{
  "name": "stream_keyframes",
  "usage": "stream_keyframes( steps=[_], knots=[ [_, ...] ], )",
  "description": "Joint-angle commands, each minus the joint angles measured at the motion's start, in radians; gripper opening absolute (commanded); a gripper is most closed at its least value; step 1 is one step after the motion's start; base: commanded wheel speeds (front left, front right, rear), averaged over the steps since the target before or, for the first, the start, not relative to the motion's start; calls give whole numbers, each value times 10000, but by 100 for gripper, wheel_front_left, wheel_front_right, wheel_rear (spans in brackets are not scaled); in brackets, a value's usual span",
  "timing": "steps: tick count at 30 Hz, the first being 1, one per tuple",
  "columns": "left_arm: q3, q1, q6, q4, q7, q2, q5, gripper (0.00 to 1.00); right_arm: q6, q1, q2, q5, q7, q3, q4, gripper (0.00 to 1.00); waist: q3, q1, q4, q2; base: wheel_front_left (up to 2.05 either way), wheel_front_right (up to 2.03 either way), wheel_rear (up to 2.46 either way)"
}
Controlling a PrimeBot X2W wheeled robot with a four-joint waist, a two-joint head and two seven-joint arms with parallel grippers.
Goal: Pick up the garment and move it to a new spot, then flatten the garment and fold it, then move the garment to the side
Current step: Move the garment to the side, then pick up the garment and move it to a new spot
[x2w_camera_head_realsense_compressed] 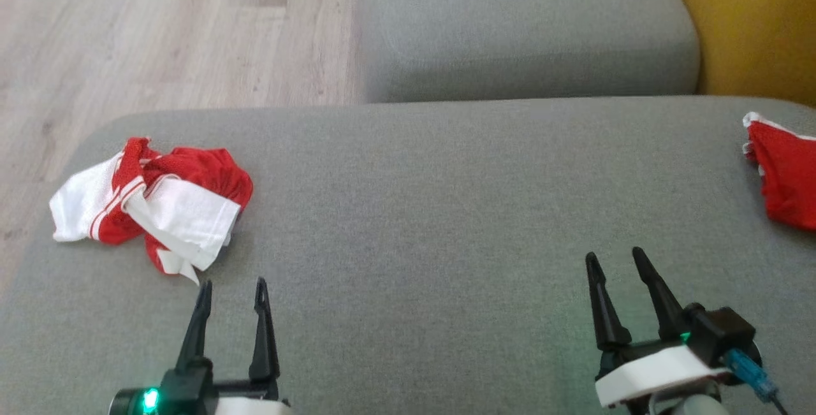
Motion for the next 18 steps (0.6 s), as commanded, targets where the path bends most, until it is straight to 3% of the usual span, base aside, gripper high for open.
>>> stream_keyframes(
  steps=[1, 18],
  knots=[
    [379, -309, -37, -202, -51, -17, 65, 100, -7, -240, 32, -122, -104, 171, -379, 100, -63, 4, -16, -1, 0, 0, 0],
    [473, -281, -47, -59, -51, -17, -56, 100, -7, -95, 72, 58, -104, 264, -421, 100, -92, 4, -97, -1, 0, 0, 0]
  ],
)
